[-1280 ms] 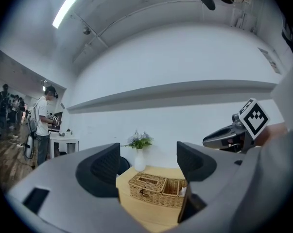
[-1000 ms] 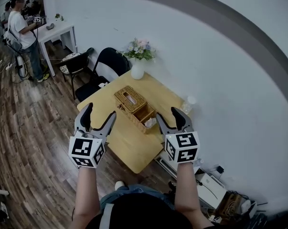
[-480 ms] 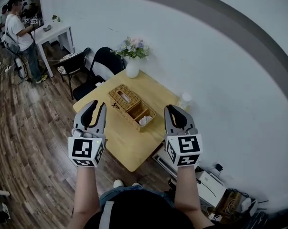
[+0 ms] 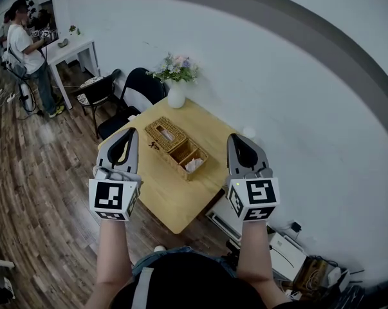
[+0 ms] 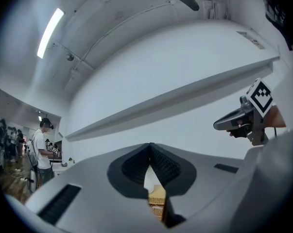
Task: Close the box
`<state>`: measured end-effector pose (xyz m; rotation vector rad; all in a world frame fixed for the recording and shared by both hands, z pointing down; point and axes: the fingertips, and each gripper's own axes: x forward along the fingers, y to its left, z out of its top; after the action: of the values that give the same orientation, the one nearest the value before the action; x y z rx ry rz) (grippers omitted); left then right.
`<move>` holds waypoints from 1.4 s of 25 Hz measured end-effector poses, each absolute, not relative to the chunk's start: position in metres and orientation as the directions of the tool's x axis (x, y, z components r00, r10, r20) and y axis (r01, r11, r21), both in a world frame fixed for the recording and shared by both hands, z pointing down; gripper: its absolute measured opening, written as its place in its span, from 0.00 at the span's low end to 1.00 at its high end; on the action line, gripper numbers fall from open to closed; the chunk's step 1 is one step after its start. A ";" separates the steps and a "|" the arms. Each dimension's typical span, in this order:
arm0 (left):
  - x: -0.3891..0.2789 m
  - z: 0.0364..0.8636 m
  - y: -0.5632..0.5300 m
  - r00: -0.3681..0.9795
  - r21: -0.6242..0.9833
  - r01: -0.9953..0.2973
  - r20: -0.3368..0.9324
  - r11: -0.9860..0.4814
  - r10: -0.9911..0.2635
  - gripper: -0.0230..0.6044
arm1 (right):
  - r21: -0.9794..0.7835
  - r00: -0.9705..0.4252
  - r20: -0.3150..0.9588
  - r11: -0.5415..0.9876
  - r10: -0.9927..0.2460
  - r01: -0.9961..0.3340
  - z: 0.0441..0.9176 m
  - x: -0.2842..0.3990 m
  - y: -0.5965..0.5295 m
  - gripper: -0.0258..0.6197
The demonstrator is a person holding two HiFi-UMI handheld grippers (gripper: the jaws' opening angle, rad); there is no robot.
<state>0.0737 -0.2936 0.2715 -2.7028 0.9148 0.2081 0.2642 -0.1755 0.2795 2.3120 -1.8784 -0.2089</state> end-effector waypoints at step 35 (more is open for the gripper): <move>0.066 0.239 -0.289 0.771 -0.242 -0.634 -0.276 -0.734 -0.574 0.06 | 0.289 0.223 -0.160 -0.261 -0.962 -0.921 0.238 0.257 -0.153 0.06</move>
<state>0.0657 -0.2888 0.2389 -2.6434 0.9298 0.2621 0.2570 -0.1530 0.2380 2.3495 -1.8217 -0.4647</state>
